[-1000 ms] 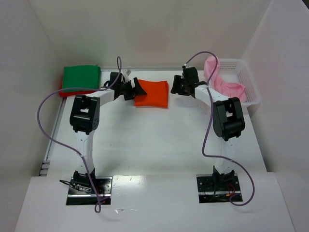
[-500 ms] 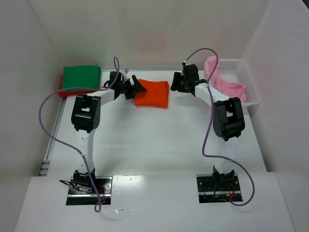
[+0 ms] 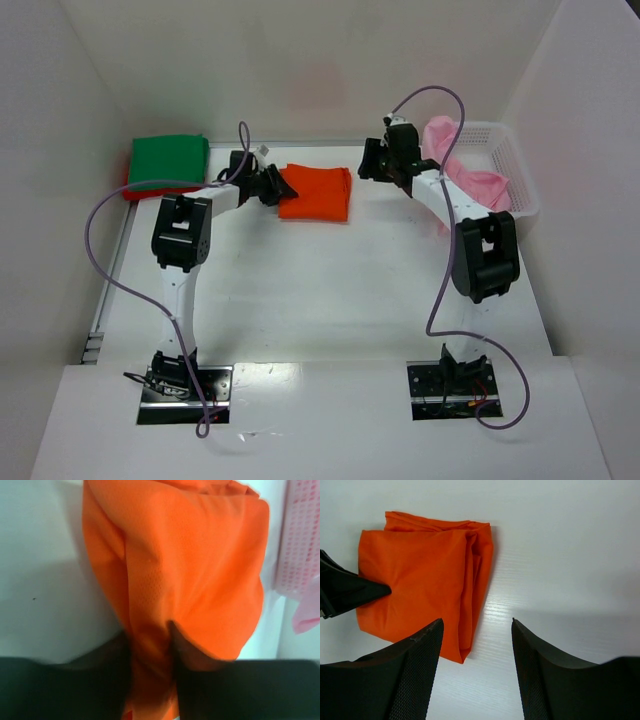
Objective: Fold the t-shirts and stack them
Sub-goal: Put the neatly folded tshirt into the corner of the board with the left arm
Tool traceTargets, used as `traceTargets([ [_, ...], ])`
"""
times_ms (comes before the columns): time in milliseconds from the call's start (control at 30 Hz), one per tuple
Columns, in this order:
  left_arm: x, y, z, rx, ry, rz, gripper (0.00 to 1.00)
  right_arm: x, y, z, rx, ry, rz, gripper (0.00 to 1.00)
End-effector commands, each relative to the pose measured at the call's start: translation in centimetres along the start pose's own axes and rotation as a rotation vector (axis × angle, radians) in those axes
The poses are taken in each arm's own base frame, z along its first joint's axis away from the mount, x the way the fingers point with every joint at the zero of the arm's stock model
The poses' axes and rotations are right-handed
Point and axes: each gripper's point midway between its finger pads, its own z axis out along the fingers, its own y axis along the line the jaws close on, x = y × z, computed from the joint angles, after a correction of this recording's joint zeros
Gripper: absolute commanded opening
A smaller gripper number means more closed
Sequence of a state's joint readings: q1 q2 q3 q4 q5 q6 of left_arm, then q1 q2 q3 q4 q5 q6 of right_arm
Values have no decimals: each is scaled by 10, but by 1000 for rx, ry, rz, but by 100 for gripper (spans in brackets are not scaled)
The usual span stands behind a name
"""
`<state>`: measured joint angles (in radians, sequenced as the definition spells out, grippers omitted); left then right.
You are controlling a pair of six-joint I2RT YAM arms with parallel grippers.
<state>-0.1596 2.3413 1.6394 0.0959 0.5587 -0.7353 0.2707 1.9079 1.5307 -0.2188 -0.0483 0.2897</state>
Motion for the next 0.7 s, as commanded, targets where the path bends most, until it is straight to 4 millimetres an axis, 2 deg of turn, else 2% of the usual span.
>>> traceTargets([
  [0,14,4,7,-17,55,23,33,-24,6,-23,1,-74,-30,62],
  [67,7,-3,4,-7,41,44,20,-20,5,-22,4,-65,-29,62],
  [133,6,-3,0,-30,38,49,10,-24,5,-26,9,-78,-29,62],
  [167,-3,-9,-4,-35,19,77,0,-24,5,-26,9,-78,-29,62],
  [233,-21,-17,-14,-79,-23,114,0,-30,7,-32,4,-95,-30,62],
  [300,-37,-16,-25,-126,-58,161,0,-29,5,-36,16,-93,-29,62],
  [333,-47,-22,-32,-148,-72,180,0,-29,5,-36,16,-93,-29,62],
  [367,-59,-14,-38,-200,-97,206,0,-34,5,-41,23,-110,-29,62],
  [433,-70,-12,-52,-259,-107,222,0,-42,3,-50,26,-127,-24,62],
  [467,-89,-12,-61,-294,-151,241,0,-48,3,-56,29,-146,-24,62],
  [567,-106,-6,-80,-362,-165,283,0,-48,3,-67,29,-150,-33,62],
  [600,-117,-11,-86,-381,-190,321,0,-54,4,-76,33,-166,-33,62],
  [667,-127,-14,-100,-411,-204,343,0,-58,4,-86,38,-185,-32,62],
])
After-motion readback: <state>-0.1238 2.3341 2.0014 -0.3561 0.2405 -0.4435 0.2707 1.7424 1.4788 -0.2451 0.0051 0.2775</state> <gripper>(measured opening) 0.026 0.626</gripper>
